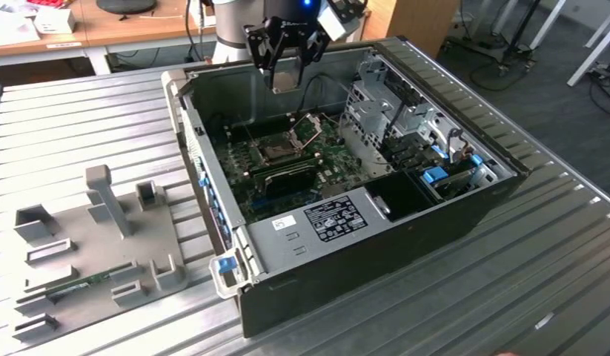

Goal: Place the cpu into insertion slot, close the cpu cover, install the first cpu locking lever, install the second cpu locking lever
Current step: 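Place the cpu into insertion slot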

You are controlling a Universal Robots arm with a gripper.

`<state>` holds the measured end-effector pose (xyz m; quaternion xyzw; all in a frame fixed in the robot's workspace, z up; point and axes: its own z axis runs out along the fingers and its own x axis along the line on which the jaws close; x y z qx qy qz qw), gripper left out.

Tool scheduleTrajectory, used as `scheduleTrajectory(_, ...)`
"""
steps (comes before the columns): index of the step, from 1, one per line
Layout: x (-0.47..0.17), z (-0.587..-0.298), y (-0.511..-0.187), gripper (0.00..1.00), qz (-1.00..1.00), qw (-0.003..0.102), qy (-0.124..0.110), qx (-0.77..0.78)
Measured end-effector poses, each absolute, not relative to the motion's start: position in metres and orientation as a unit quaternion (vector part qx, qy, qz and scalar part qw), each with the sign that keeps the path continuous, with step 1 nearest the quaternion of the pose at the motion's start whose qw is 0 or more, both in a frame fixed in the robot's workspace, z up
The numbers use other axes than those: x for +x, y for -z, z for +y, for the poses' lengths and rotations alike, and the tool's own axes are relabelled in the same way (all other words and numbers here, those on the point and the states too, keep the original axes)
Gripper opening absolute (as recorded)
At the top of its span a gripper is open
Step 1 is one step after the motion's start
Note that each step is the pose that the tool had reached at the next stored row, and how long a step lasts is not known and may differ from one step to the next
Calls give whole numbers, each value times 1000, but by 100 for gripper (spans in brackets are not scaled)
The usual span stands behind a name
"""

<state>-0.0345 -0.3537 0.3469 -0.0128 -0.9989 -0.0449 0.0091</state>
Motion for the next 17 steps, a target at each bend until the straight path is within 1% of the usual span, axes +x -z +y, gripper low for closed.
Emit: scheduleTrajectory(17,-34,-354,-338,54,-999,9,45,-13)
